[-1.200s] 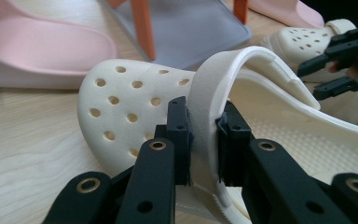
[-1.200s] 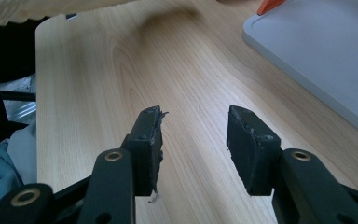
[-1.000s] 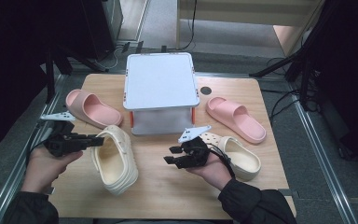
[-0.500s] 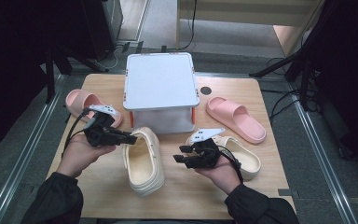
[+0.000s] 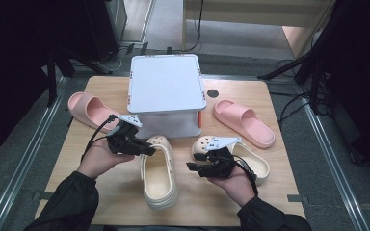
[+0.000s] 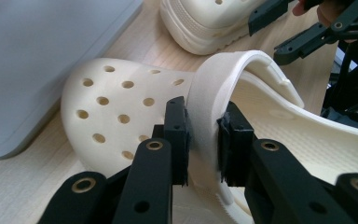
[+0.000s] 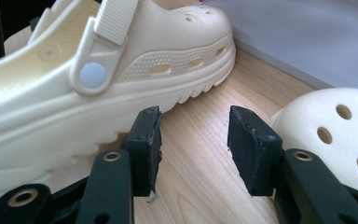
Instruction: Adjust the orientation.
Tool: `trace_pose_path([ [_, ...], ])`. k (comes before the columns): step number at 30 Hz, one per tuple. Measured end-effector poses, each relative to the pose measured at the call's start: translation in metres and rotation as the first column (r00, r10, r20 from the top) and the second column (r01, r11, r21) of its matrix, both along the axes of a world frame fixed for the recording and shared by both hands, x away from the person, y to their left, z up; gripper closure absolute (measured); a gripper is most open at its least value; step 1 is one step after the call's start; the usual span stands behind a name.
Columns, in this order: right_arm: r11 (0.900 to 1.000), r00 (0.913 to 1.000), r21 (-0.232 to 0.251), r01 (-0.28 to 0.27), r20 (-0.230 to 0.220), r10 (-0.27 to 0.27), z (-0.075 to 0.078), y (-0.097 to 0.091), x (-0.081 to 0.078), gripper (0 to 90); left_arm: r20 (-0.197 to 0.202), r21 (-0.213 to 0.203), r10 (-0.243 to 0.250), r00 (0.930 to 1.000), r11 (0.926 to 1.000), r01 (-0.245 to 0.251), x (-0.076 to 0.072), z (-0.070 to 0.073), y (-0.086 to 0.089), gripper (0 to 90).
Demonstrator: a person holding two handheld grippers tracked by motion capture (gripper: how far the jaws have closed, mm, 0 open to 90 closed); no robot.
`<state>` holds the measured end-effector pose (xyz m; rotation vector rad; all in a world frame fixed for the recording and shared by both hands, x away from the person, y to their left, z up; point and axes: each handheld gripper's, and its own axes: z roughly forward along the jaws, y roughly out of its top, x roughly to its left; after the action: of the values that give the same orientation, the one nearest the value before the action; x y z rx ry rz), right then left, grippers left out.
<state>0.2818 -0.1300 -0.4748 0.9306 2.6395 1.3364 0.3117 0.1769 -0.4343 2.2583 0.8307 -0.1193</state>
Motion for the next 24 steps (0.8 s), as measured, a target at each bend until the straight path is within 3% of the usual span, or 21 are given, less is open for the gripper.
trace_pose_path([
  [8, 0.9999, 0.9998, -0.005, -0.016, -0.011, 0.015, -0.002, 0.003, -0.002, 55.5, -0.005, -0.014, -0.051, 0.9987, 0.9986, 0.051, -0.008, -0.011, -0.009, 72.8],
  [14, 0.9996, 0.9996, -0.007, -0.029, 0.002, 0.029, -0.002, 0.005, -0.003, 55.3, -0.015, -0.05, -0.043, 0.999, 0.9979, 0.042, -0.008, -0.014, -0.005, 71.3],
  [19, 0.9994, 0.9994, -0.006, -0.034, 0.001, 0.034, -0.003, 0.007, -0.003, 55.3, -0.029, -0.052, -0.051, 0.9983, 0.9974, 0.05, -0.008, -0.016, -0.006, 68.7],
  [24, 0.9993, 0.9993, -0.009, -0.037, 0.0, 0.037, -0.003, 0.008, -0.004, 55.2, -0.043, -0.1, -0.048, 0.9979, 0.9941, 0.044, -0.009, -0.013, -0.005, 64.7],
])
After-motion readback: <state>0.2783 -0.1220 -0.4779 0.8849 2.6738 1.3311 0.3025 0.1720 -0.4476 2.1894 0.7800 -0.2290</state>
